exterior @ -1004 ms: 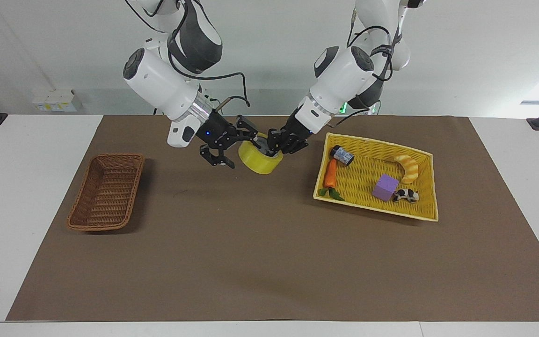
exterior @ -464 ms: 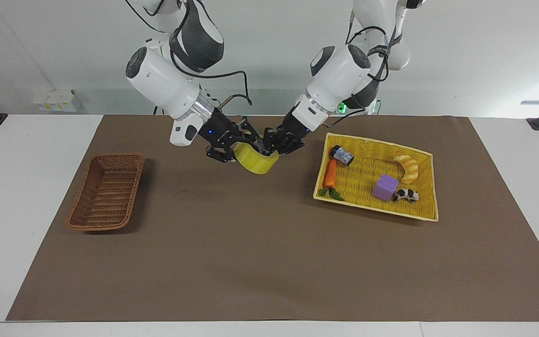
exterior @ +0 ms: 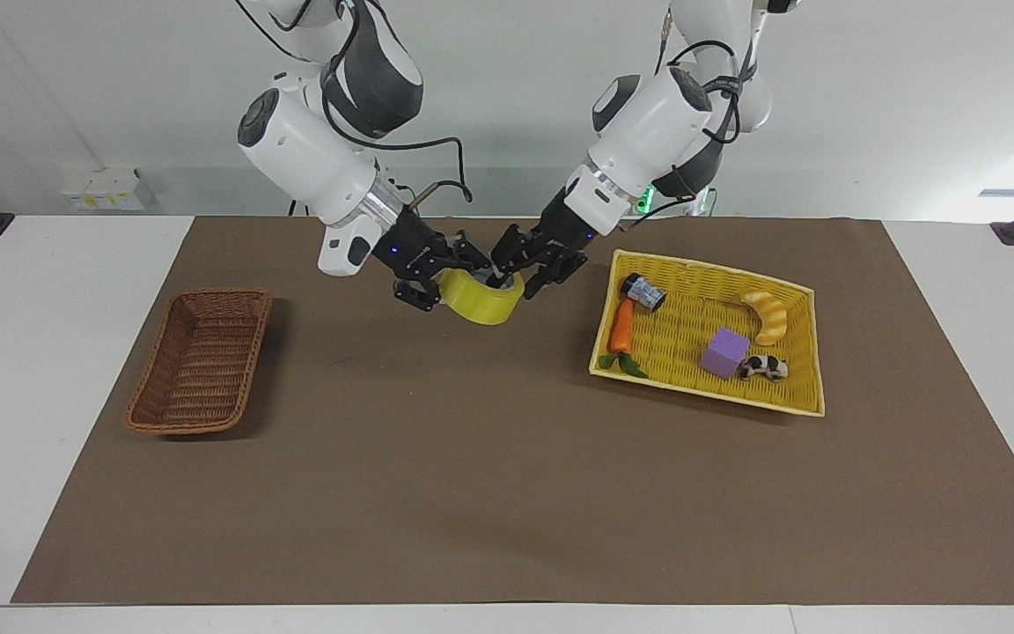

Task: Move tape to another basket
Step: 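Carry the tape toward the right gripper while the right gripper grasps it, then carry the tape to the wicker basket with the right gripper while the left gripper withdraws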

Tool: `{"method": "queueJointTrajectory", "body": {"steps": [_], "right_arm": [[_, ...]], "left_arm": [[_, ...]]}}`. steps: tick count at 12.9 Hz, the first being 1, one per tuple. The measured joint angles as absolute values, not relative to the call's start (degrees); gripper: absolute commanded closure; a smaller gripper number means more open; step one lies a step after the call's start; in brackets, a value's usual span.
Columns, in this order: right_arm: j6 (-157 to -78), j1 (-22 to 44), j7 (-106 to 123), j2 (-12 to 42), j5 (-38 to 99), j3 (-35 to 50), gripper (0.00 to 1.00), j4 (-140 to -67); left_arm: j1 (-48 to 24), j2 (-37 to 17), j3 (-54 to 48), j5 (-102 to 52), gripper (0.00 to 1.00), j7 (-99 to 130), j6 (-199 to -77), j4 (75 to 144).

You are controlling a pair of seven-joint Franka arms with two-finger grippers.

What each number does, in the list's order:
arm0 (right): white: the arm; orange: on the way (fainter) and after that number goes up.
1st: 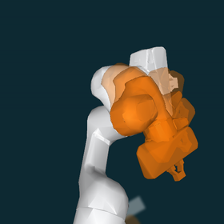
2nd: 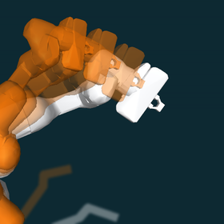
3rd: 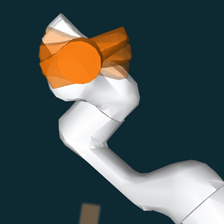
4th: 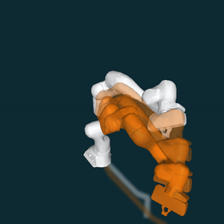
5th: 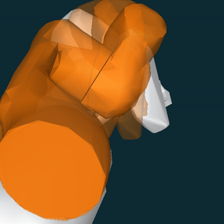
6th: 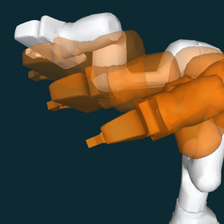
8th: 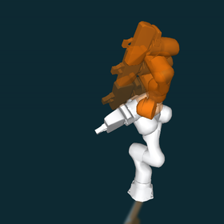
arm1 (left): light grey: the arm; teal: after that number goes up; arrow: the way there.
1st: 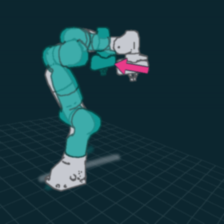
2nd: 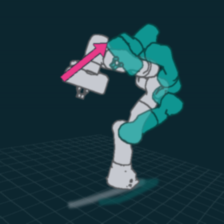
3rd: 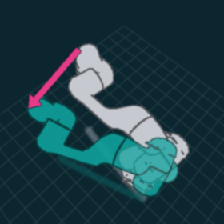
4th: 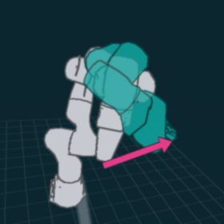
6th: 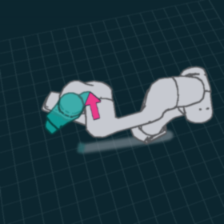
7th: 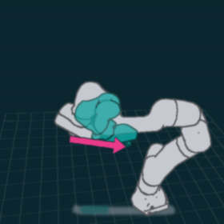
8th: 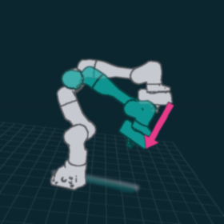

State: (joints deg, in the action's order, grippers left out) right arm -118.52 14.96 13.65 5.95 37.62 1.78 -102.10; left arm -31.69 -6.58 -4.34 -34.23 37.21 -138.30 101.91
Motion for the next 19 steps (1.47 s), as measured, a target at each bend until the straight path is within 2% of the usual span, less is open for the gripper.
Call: {"method": "queueJointTrajectory", "body": {"steps": [4,7,12,15,19], "right_arm": [[-118.5,15.1,13.6,6.0,37.5,1.7,1.00,-102.1],[-118.6,14.7,13.6,6.0,37.5,1.7,1.00,-102.1],[-118.4,10.6,13.7,5.3,37.5,1.4,1.00,-102.0],[-113.5,5.5,13.7,4.1,37.5,1.0,1.00,-101.2],[-104.8,-7.8,15.8,2.8,36.7,0.4,1.00,-100.7]], "left_arm": [[-30.7,-5.9,-4.2,-34.4,0.00,38.0,-136.0,101.5],[-29.5,-5.9,-3.8,-27.2,0.00,37.6,-131.4,101.3],[-19.4,-3.3,-3.3,-12.9,0.00,23.1,-115.3,99.9],[-13.5,-2.1,-3.1,-2.5,0.00,12.0,-109.7,98.5],[-6.3,-1.7,-3.0,1.7,0.00,1.6,-104.4,96.3]]}}
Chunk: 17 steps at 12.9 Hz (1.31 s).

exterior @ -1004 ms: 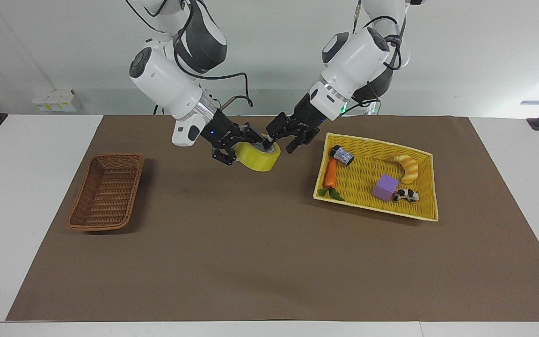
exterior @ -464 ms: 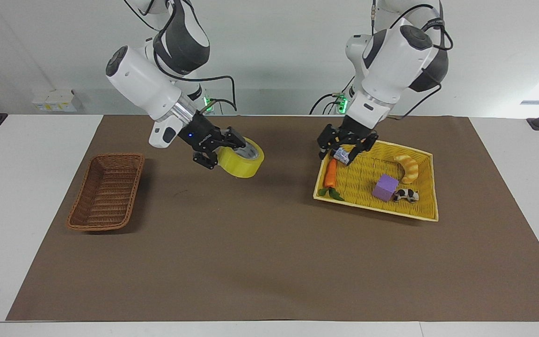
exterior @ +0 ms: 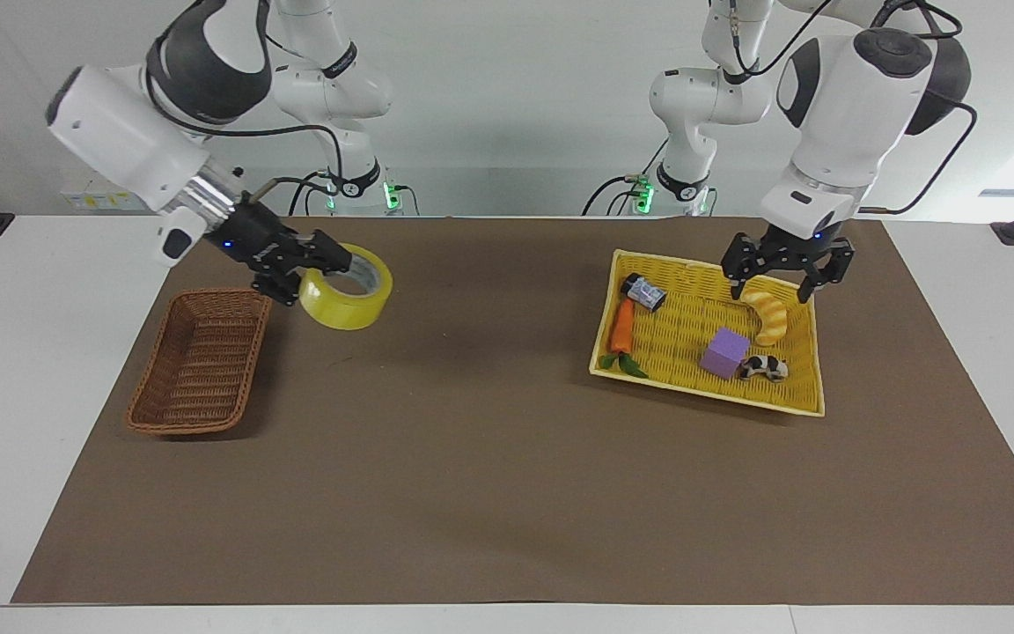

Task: Move tape to another basket
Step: 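Carry the tape to the wicker basket with the right gripper while the left gripper withdraws, then lower the tape into the wicker basket and open the right gripper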

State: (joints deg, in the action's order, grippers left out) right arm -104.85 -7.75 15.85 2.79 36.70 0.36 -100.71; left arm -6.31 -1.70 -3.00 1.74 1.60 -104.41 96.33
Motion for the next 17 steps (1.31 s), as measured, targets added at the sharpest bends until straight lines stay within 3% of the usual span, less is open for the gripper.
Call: {"method": "queueJointTrajectory", "body": {"steps": [3,6,12,17], "right_arm": [[-104.1,-13.9,16.2,4.5,32.1,0.0,1.00,-102.4],[-105.0,-19.5,16.5,9.8,31.1,-0.1,1.00,-103.8],[-107.8,-26.8,30.9,16.6,30.9,-0.2,1.00,-105.9],[-108.2,-28.6,34.7,18.1,30.9,0.0,1.00,-106.5]], "left_arm": [[0.8,1.1,-2.9,-0.6,0.00,0.3,-103.0,96.1],[5.0,4.2,-2.9,-1.3,0.00,0.0,-100.9,96.1],[4.7,4.2,-4.6,0.2,0.00,-6.7,-98.7,95.9],[4.4,1.5,-4.8,1.1,0.00,-6.6,-96.8,92.0]]}}
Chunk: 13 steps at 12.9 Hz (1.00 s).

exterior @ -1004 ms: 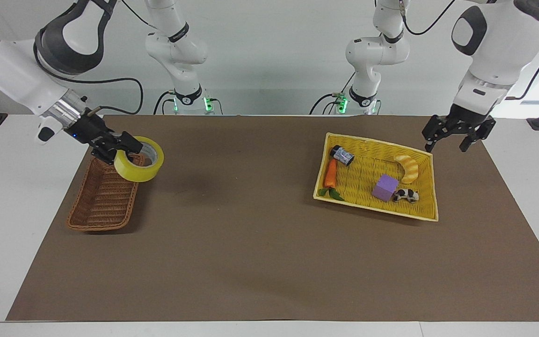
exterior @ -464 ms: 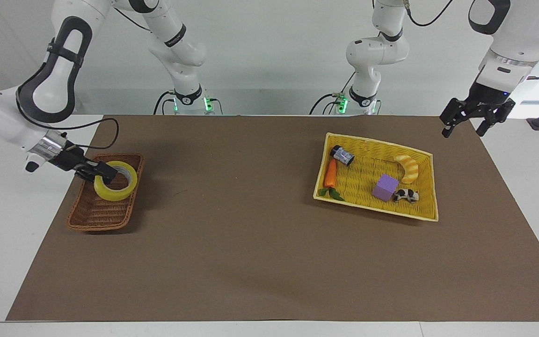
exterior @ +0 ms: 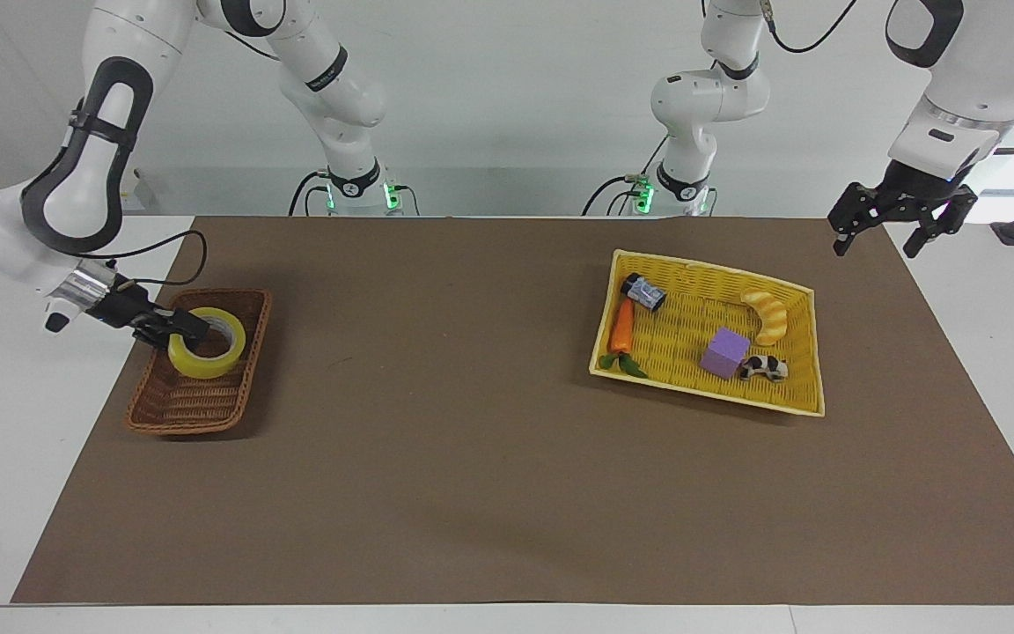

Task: Move tape to another basket
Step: 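Lower the tape into the wicker basket and open the right gripper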

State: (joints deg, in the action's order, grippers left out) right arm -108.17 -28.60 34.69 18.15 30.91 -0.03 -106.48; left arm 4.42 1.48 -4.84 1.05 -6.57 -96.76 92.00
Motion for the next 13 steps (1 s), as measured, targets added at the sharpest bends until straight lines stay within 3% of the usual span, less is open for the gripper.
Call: {"method": "queueJointTrajectory", "body": {"steps": [6,7,8,9,13], "right_arm": [[-111.3,-28.6,36.9,19.5,30.9,0.1,1.00,-108.1],[-111.7,-28.7,37.3,19.9,30.9,0.1,0.71,-108.1],[-112.2,-28.7,37.5,20.2,30.9,0.1,0.19,-108.1],[-112.8,-28.8,37.6,20.3,30.9,0.1,0.00,-108.2],[-113.2,-28.8,37.5,20.3,31.2,0.1,0.00,-107.9]], "left_arm": [[2.4,1.3,-5.0,1.1,0.00,-2.7,-96.7,92.0],[2.3,1.3,-5.0,1.1,0.00,-2.6,-96.1,92.0],[2.0,1.3,-5.0,1.1,0.00,-2.6,-94.6,92.0],[1.4,1.4,-5.1,1.1,0.00,-2.6,-93.3,92.0],[0.2,1.4,-5.2,1.1,0.00,-2.0,-92.1,92.0]]}}
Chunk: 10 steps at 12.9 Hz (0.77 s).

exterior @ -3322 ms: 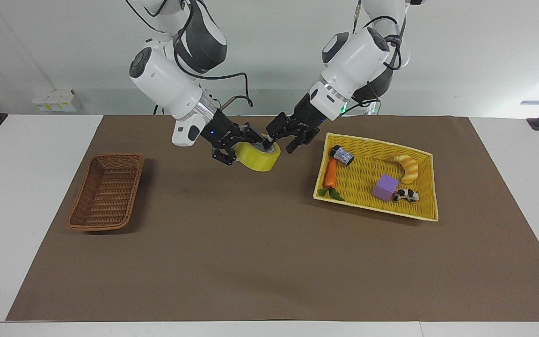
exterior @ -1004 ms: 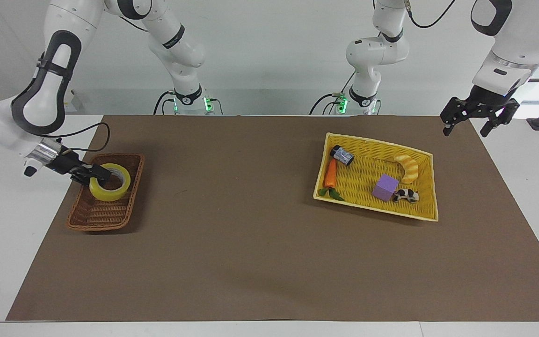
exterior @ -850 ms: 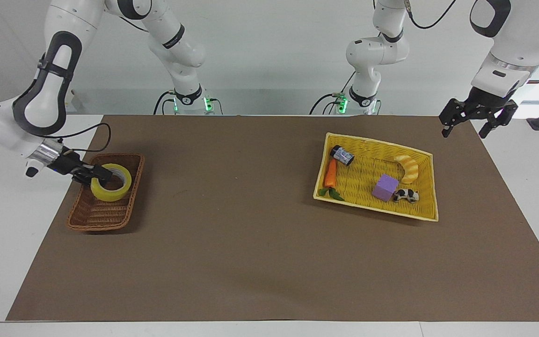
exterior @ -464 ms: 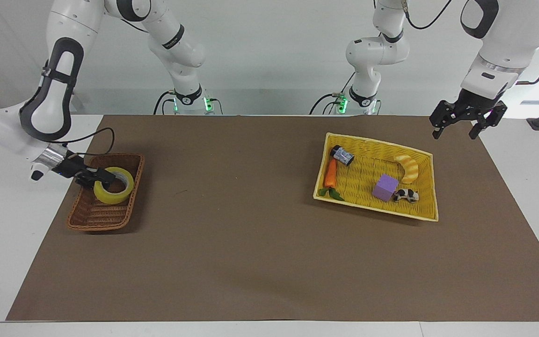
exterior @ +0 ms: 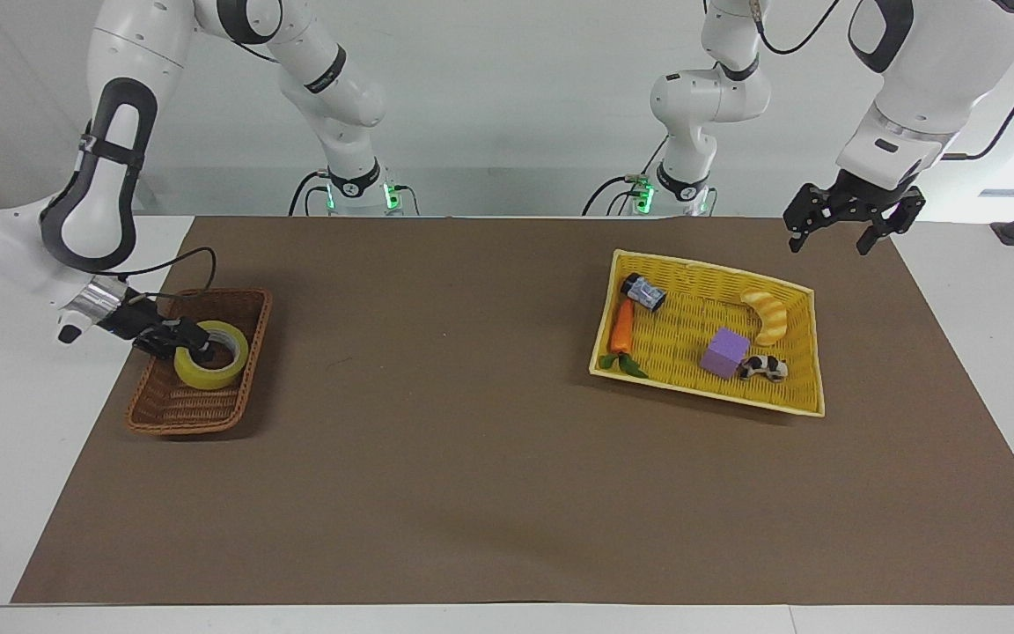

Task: Move tape to another basket

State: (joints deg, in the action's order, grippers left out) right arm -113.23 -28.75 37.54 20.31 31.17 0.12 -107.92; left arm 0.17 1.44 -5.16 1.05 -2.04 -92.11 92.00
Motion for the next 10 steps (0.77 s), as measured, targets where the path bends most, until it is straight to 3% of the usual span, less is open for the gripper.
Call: {"method": "queueJointTrajectory", "body": {"steps": [6,10], "right_arm": [[-113.9,-28.2,37.5,20.2,31.2,0.4,0.00,-102.6],[-113.9,-24.3,35.1,18.6,25.5,0.5,0.00,-98.6]], "left_arm": [[0.4,2.0,-4.4,-0.4,0.00,-1.9,-92.1,92.0],[0.4,2.1,-4.4,-0.5,0.00,-1.8,-92.1,92.0]]}}
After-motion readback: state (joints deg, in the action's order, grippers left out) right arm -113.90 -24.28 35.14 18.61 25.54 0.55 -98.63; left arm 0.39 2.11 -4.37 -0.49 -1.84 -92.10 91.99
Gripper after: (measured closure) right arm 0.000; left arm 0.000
